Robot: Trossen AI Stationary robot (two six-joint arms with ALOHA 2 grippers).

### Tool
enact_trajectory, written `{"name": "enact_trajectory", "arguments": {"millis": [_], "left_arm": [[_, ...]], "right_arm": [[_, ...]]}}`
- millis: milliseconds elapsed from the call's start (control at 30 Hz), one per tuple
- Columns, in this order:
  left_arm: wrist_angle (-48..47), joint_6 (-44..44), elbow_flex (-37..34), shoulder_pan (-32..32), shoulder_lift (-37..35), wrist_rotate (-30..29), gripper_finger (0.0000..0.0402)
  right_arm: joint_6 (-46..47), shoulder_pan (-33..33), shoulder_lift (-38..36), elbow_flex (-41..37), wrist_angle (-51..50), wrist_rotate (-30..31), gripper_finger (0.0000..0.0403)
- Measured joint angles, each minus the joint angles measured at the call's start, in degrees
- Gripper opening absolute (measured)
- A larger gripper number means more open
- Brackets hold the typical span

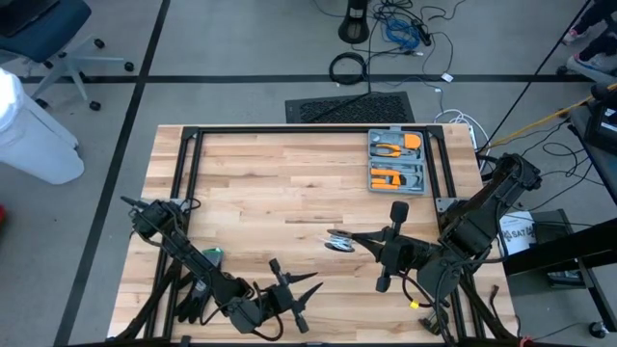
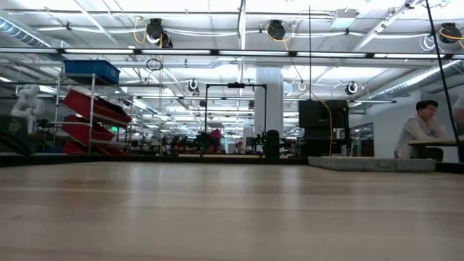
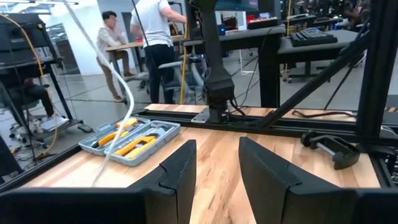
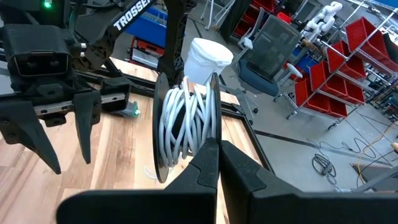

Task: Coil cords
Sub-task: Coil the white wire onto the spool

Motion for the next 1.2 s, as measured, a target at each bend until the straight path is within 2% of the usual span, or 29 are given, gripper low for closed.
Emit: {"name": "enact_trajectory", "arguments": {"millis": [267, 400, 600, 1200], "left_arm": [[0.01, 0.40, -0.02, 0.00, 0.00, -4.59, 0.0128], [-0.02, 0.00, -0.02, 0.60, 0.00, -4.13, 0.0128], [-0.11, -1.51, -0.02, 2.11, 0.00, 0.12, 0.0128], [-1.00, -1.51, -0.04, 1.72, 0.00, -0.17, 0.0128]], "right_arm": [[0.00, 0.00, 0.00, 0.00, 0.07, 0.00, 0.0000], [0.00, 0.00, 0.00, 0.00, 0.11, 0.00, 0.0000], [0.02, 0.00, 0.00, 0.00, 0.15, 0.00, 0.0000], [-0.24, 0.02, 0.00, 0.02, 0.13, 0.00, 0.0000]]}}
